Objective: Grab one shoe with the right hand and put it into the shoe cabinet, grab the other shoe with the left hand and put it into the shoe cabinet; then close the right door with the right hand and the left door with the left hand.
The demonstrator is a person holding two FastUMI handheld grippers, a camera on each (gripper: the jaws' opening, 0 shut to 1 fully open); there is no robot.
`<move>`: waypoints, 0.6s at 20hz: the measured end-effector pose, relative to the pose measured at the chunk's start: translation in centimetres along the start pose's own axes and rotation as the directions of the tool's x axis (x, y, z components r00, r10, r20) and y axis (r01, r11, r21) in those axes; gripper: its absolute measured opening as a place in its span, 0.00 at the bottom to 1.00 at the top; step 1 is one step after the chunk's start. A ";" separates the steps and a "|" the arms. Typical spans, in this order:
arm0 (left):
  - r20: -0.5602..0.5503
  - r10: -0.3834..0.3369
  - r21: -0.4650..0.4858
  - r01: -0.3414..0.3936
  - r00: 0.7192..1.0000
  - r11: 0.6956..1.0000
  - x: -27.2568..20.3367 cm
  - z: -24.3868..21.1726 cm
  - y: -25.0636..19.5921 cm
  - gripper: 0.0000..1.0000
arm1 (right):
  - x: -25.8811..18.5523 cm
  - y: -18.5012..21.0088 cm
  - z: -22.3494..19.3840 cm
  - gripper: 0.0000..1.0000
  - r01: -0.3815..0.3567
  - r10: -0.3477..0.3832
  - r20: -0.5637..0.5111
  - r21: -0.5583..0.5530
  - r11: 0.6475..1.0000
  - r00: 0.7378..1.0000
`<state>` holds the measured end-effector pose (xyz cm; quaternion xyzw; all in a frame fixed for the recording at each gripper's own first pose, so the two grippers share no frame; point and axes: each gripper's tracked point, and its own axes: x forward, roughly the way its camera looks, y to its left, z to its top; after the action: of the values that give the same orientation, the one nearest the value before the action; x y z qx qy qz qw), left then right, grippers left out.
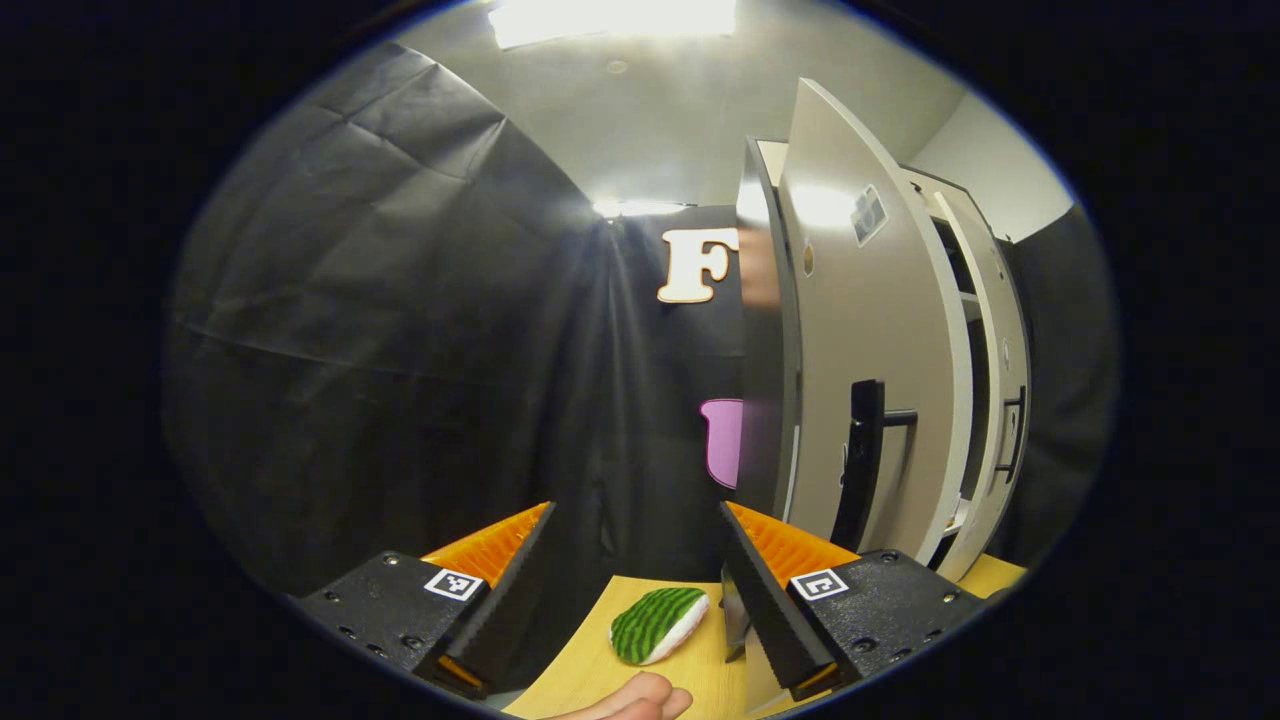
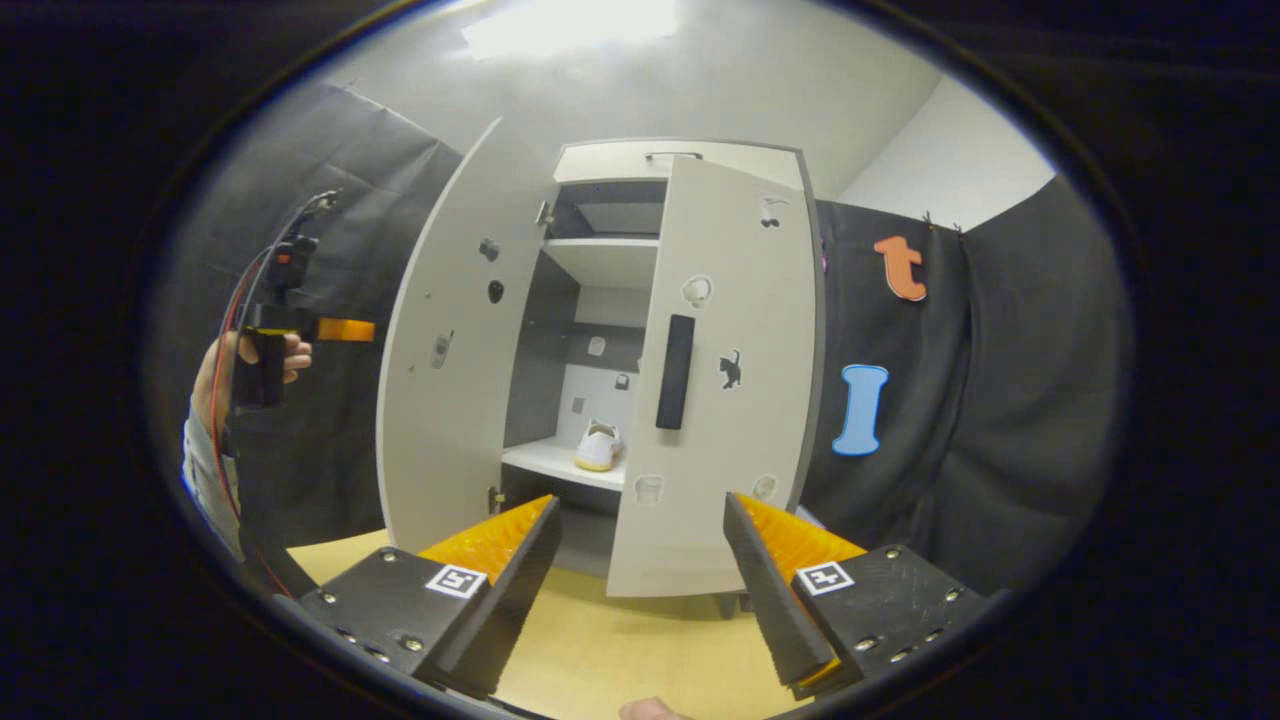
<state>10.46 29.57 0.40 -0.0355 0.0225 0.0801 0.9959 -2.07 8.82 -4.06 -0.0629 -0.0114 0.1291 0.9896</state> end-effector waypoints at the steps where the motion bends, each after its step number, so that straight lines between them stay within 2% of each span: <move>1: -0.013 -0.002 0.001 0.002 1.000 1.000 0.5 -0.2 -0.4 0.96 | -0.1 0.1 -0.2 0.96 0.001 -0.001 0.001 0.011 1.000 1.000; 6: -0.076 -0.053 -0.014 0.052 0.996 0.999 1.9 -1.6 -3.1 0.94 | -0.5 -0.1 -1.1 0.97 0.005 -0.005 0.004 0.066 0.998 1.000; 7: -0.086 -0.052 -0.025 0.050 0.995 0.998 1.7 -1.8 -3.3 0.96 | -0.6 -0.4 -1.2 0.97 0.009 -0.009 0.003 0.071 0.997 1.000; 8: -0.074 -0.036 -0.029 0.034 0.997 0.999 2.0 -1.6 -3.2 0.89 | -0.6 -0.6 -1.5 0.97 0.016 -0.016 0.001 0.076 0.997 1.000; 10: -0.050 -0.001 -0.042 -0.001 0.999 0.999 1.9 -0.6 -3.0 0.87 | -0.5 -1.1 -1.9 0.97 0.026 -0.026 -0.004 0.089 0.996 1.000; 12: -0.046 0.005 -0.049 -0.007 0.999 0.999 1.8 -0.3 -3.6 0.92 | -0.5 -1.4 -2.3 0.96 0.030 -0.029 -0.008 0.097 0.995 1.000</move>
<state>12.76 26.30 0.21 -0.0619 0.0435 0.0827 0.9937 -2.11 7.06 -6.19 -0.0147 -0.0029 0.1147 0.9933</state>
